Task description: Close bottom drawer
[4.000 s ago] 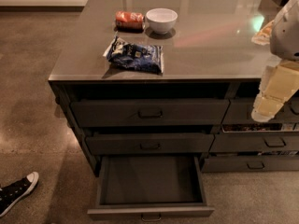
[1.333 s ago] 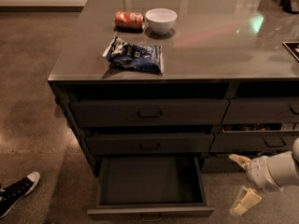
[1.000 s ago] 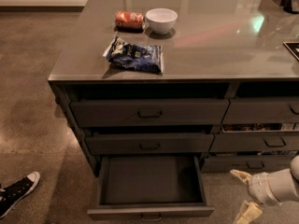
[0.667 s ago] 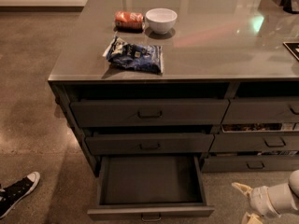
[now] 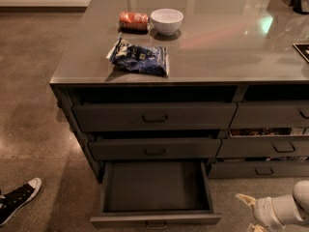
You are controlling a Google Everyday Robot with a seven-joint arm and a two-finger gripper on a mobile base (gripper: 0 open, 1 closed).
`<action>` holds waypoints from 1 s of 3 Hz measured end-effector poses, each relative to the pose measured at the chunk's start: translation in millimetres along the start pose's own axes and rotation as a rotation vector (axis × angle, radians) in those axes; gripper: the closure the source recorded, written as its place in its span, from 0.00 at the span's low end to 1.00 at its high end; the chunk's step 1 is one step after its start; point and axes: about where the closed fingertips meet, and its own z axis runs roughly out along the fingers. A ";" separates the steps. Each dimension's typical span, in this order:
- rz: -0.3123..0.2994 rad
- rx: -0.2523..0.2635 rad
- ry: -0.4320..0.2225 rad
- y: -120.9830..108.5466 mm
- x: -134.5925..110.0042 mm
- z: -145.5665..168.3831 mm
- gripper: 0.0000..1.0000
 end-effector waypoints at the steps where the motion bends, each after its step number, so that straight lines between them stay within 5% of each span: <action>1: 0.014 -0.013 -0.010 -2.5 7.7 7.3 0.00; 3: 0.132 -0.094 -0.075 -14.5 74.9 72.1 0.42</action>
Offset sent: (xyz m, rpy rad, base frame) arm -0.0010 -0.0199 -0.1143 0.1113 0.1323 -0.0744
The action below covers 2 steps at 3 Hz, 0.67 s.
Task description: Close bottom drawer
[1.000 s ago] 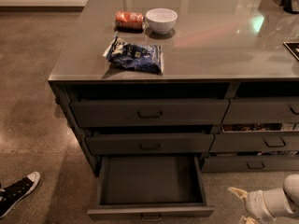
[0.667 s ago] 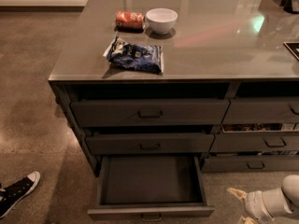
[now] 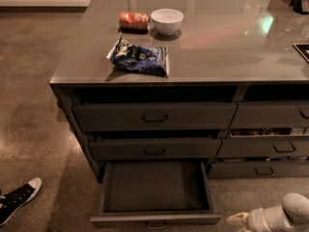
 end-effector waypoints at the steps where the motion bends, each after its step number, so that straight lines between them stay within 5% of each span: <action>1: 0.048 -0.063 -0.040 -10.1 30.6 40.4 0.65; 2: 0.059 -0.107 -0.057 -15.3 45.3 77.3 0.88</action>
Offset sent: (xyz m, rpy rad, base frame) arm -0.0054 0.0391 -0.1288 0.1290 0.1238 0.0266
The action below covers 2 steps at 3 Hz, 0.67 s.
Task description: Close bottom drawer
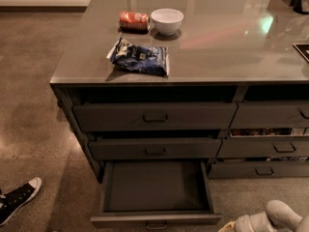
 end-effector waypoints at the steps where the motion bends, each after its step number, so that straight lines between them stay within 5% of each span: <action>1: -0.008 0.001 0.003 -7.5 6.5 26.0 1.00; 2: -0.027 0.061 0.007 -12.5 2.2 41.7 1.00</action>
Offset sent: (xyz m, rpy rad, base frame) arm 0.0159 0.0431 -0.0429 -0.0989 -0.1264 -0.0735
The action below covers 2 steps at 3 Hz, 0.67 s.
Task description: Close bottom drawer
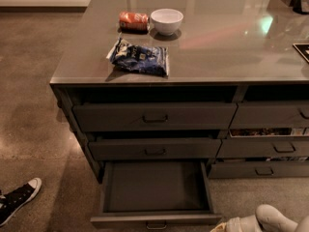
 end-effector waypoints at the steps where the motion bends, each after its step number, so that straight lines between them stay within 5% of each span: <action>1: -0.024 0.083 -0.002 -3.9 -9.0 13.8 1.00; 2: -0.042 0.123 -0.013 -13.0 -16.4 26.9 1.00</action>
Offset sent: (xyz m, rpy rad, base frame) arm 0.0356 0.0335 -0.0158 -0.0632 -0.1608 -0.0945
